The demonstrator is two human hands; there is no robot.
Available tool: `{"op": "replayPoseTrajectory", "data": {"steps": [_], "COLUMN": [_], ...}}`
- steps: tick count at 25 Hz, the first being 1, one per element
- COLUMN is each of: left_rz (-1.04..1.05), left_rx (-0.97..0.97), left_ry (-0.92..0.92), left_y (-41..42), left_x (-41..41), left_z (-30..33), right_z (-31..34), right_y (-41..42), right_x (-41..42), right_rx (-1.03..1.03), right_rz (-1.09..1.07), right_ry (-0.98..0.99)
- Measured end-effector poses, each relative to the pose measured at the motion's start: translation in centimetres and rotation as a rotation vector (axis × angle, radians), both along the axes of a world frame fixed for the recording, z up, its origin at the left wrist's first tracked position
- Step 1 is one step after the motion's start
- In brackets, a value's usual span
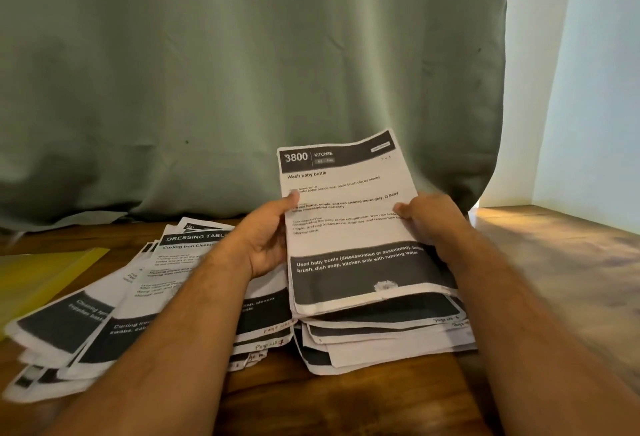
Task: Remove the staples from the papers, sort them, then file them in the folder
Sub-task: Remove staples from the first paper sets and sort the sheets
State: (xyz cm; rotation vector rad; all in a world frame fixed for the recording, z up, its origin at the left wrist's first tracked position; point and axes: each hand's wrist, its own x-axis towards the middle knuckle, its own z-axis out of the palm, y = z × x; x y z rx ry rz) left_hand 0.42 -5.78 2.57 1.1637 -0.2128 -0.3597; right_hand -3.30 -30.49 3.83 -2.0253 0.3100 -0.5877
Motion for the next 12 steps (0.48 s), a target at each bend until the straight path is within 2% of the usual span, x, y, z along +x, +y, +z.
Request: {"op": "replayPoseTrajectory", "data": {"steps": [3,6,8,10,12], "left_rz": [0.368,0.571,0.654,0.721,0.74], "left_rx": [0.071,0.351,0.638,1.045,1.382], "left_ry": [-0.044,-0.165,-0.258,-0.34,-0.334], "left_y": [1.8,5.0,7.5,10.1,11.7], "left_x": [1.4,1.5,1.2,0.7,0.2], "left_z": [0.2,-0.3,-0.6,-0.8,-1.4], "right_z": [-0.7,-1.2,-1.4,-1.6,-1.4], "right_y": [-0.1,0.8,1.9,3.7,5.8], "right_x": [0.6,0.8,0.6,0.6,0.8], "right_rx": [-0.011,0.019,0.085,0.112,0.153], "right_rz": [-0.001,0.01,0.024,0.046,0.07], "right_ry": [0.064,0.087,0.08,0.085,0.058]}}
